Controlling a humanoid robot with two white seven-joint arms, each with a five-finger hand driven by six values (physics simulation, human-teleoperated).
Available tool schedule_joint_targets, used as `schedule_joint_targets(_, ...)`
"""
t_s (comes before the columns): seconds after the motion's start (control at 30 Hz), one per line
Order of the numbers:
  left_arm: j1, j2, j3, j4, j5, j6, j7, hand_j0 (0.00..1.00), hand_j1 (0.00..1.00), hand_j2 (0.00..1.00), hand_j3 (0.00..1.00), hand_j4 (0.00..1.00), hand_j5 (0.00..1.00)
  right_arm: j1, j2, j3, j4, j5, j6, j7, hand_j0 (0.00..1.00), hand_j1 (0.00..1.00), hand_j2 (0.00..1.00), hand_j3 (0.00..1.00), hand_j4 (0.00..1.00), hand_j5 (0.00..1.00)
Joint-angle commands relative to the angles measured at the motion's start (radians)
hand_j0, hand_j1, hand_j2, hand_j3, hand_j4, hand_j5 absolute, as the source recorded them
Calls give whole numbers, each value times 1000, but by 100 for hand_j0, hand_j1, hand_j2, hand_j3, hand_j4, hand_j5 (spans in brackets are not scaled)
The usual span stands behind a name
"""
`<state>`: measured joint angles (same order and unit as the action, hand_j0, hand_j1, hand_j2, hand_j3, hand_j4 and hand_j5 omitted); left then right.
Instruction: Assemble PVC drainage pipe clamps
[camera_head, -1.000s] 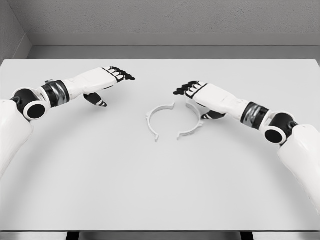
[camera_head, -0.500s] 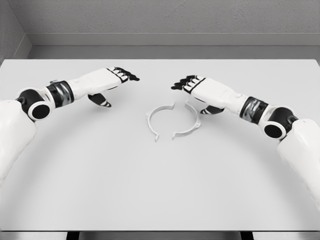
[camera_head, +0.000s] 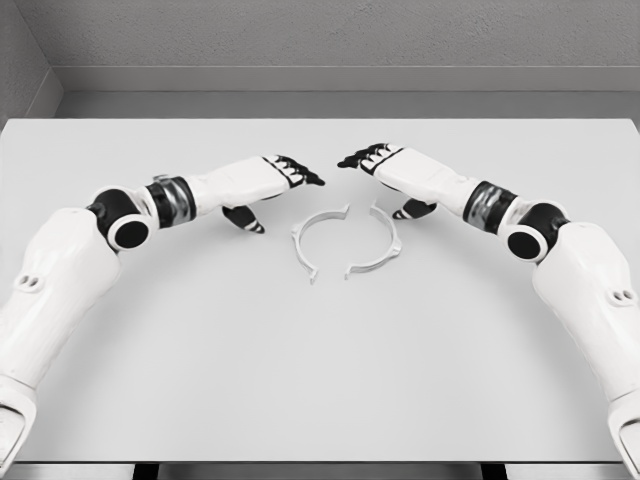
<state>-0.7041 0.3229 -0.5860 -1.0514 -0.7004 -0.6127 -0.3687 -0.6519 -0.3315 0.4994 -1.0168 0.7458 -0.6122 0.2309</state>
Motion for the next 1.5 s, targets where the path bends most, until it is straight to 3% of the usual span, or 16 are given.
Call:
schedule_joint_targets(0.0, 0, -5, -3, 1, 7, 2, 1, 100, 100, 100, 100, 100, 100, 0, 3, -2, 7, -5, 1, -1, 100, 100, 100, 100, 100, 100)
schedule_joint_targets(0.87, -23, 47, 23, 4, 41, 2, 4, 100, 100, 100, 100, 100, 100, -5, 19, 19, 0, -14, 1, -2, 100, 100, 100, 100, 100, 100)
schedule_joint_targets(0.93, -26, 74, 22, 4, 47, 2, 4, 100, 100, 100, 100, 100, 100, -8, 6, -1, -2, -26, 1, -10, 100, 100, 100, 100, 100, 100)
schedule_joint_targets(1.0, -26, 76, 22, 4, 48, 2, 4, 100, 100, 100, 100, 100, 100, -3, -12, -128, -15, -85, 1, -4, 100, 100, 100, 100, 100, 100)
schedule_joint_targets(1.1, -26, 76, 22, 10, 48, 2, 5, 100, 100, 100, 100, 100, 100, 84, -115, -317, -160, -227, 1, 1, 100, 100, 100, 100, 100, 100)
schedule_joint_targets(1.17, -26, 73, 17, 13, 47, 2, 5, 100, 100, 100, 100, 100, 100, 189, -224, -371, -290, -388, 1, 2, 100, 100, 100, 100, 100, 100)
schedule_joint_targets(1.23, -26, 58, 5, 13, 44, 2, 4, 100, 100, 100, 100, 100, 100, 273, -274, -420, -376, -453, 1, 2, 100, 100, 100, 100, 100, 100)
schedule_joint_targets(1.33, -32, 5, -8, 67, 36, 2, 2, 100, 100, 100, 100, 100, 100, 348, -277, -512, -371, -456, 1, 1, 100, 100, 100, 100, 100, 100)
schedule_joint_targets(1.47, -49, -36, -8, 137, 35, 2, 2, 100, 100, 100, 100, 100, 100, 426, -271, -538, -373, -454, 1, -7, 100, 100, 100, 100, 100, 100)
